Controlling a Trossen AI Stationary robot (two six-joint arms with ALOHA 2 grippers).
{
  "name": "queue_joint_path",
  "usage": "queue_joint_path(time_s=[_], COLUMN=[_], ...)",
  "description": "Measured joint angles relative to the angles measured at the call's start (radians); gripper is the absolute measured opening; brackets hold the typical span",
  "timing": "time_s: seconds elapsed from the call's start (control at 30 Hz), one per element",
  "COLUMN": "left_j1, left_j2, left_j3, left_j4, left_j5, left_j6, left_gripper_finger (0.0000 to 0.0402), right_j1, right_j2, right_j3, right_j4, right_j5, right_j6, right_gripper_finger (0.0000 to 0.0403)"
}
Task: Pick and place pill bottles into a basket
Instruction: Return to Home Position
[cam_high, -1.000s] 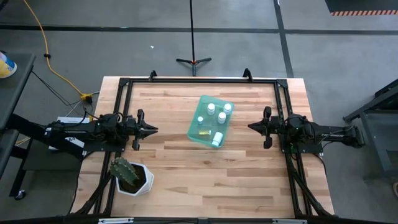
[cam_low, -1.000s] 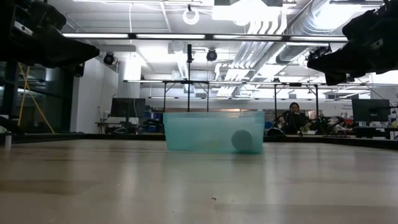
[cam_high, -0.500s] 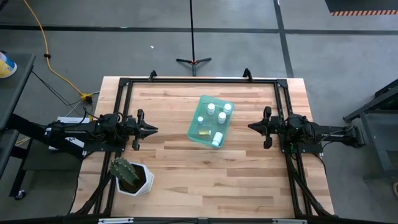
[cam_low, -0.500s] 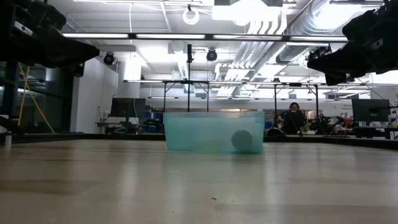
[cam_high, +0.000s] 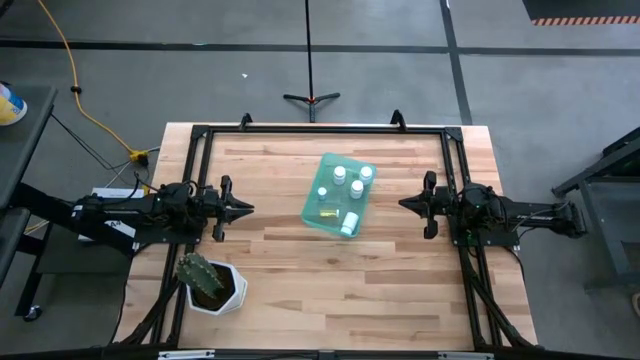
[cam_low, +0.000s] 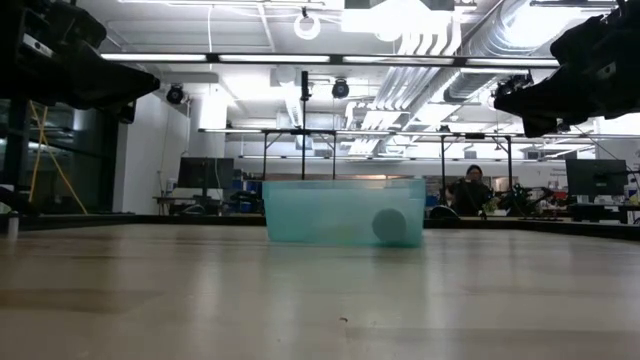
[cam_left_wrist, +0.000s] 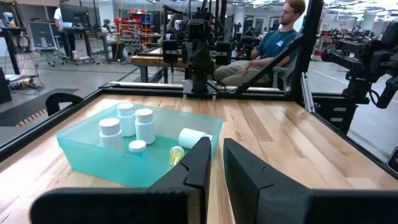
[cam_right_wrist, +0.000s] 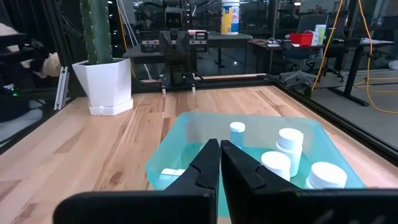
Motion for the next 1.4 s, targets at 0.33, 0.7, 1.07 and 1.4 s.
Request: queue_joint_path(time_s=[0.33,0.7,1.07,1.4], left_j1=[0.000,0.000,0.000,0.000], left_j2=[0.000,0.000,0.000,0.000], left_j3=[0.000,0.000,0.000,0.000], left_j4=[0.000,0.000,0.000,0.000], left_j5=[0.000,0.000,0.000,0.000], left_j6=[0.000,0.000,0.000,0.000], left_gripper_finger=[0.0079,0.0079,0.0079,0.0079], right_j1=[0.000,0.000,0.000,0.000], right_j2=[0.000,0.000,0.000,0.000], right_j3=[0.000,0.000,0.000,0.000], right_j4=[0.000,0.000,0.000,0.000], right_j5=[0.000,0.001,0.000,0.000], right_j6=[0.000,0.000,0.000,0.000], right_gripper_finger=[0.0001,0.0002,0.0001,0.0002])
